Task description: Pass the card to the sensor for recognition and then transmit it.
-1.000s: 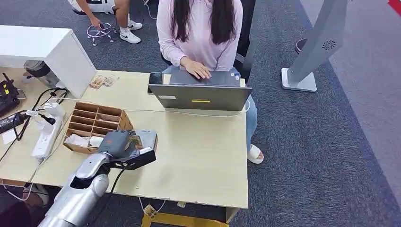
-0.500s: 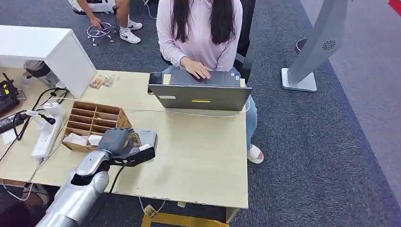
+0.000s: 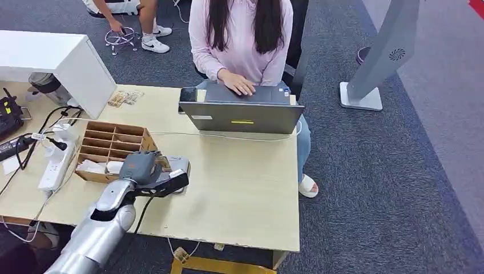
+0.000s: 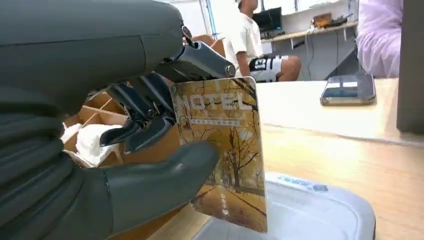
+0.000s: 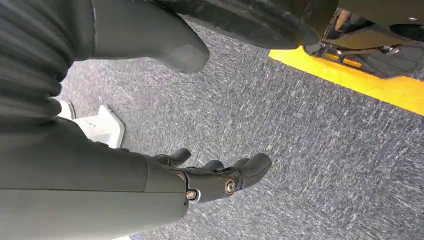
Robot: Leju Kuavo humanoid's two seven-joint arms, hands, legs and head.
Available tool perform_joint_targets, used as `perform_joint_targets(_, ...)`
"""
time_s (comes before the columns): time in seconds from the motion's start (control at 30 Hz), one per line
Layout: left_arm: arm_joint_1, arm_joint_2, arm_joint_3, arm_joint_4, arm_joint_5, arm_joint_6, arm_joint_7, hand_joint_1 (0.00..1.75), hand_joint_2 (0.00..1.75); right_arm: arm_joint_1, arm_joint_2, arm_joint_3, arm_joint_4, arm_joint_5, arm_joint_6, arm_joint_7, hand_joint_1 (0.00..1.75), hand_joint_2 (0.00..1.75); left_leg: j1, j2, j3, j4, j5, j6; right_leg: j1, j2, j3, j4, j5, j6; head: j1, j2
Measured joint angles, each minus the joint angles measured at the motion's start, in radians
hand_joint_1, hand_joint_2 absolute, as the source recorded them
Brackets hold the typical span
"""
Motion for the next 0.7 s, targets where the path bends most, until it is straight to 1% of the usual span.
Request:
perform_joint_targets(0.17, -0.011, -0.005, 0.002, -0.005, -0.007, 0.095, -0.018, 1.75, 1.75, 0.000, 0.001, -0.001, 0.000, 0.015, 0.001, 0.005, 0.00, 1.75, 0.000, 0.000, 0.000, 0.000, 0.000, 0.000, 0.000, 0.000, 0.000, 0.000, 0.000, 0.000, 0.000, 0.000)
perform_joint_targets(0.3, -0.045, -0.012, 0.013, -0.006, -0.009, 0.174, -0.035, 1.75, 1.75, -0.001, 0.001, -0.001, 0.000, 0.026, 0.001, 0.007, 0.00, 1.75, 0.000, 0.000, 0.000, 0.000, 0.000, 0.000, 0.000, 0.000, 0.000, 0.000, 0.000, 0.000, 0.000, 0.000)
perform_joint_targets(0.37, -0.072, -0.016, 0.021, -0.007, -0.016, 0.195, -0.038, 1.75, 1.75, -0.001, 0.001, -0.001, 0.000, 0.034, 0.000, 0.007, 0.00, 1.75, 0.000, 0.000, 0.000, 0.000, 0.000, 0.000, 0.000, 0.000, 0.000, 0.000, 0.000, 0.000, 0.000, 0.000)
perform_joint_targets(0.43, -0.104, -0.019, 0.027, -0.006, -0.021, 0.202, -0.038, 1.75, 1.75, -0.002, 0.001, -0.001, 0.000, 0.038, -0.002, 0.008, 0.00, 1.75, 0.000, 0.000, 0.000, 0.000, 0.001, 0.000, 0.000, 0.000, 0.000, 0.000, 0.000, 0.000, 0.000, 0.000)
perform_joint_targets(0.53, -0.170, -0.021, 0.028, 0.008, -0.046, 0.220, -0.034, 1.75, 1.75, -0.003, 0.001, -0.001, 0.000, 0.047, -0.003, 0.010, 0.00, 1.75, 0.000, 0.000, 0.000, 0.000, 0.001, 0.000, 0.000, 0.000, 0.000, 0.000, 0.001, 0.001, 0.000, 0.000)
perform_joint_targets(0.7, -0.295, -0.025, 0.033, 0.093, -0.087, 0.261, -0.026, 1.75, 1.75, -0.004, 0.001, -0.001, 0.000, 0.053, -0.008, 0.013, 0.00, 1.75, 0.000, 0.000, 0.000, 0.000, 0.001, 0.000, 0.000, 0.000, 0.000, 0.000, 0.001, 0.001, 0.000, 0.000)
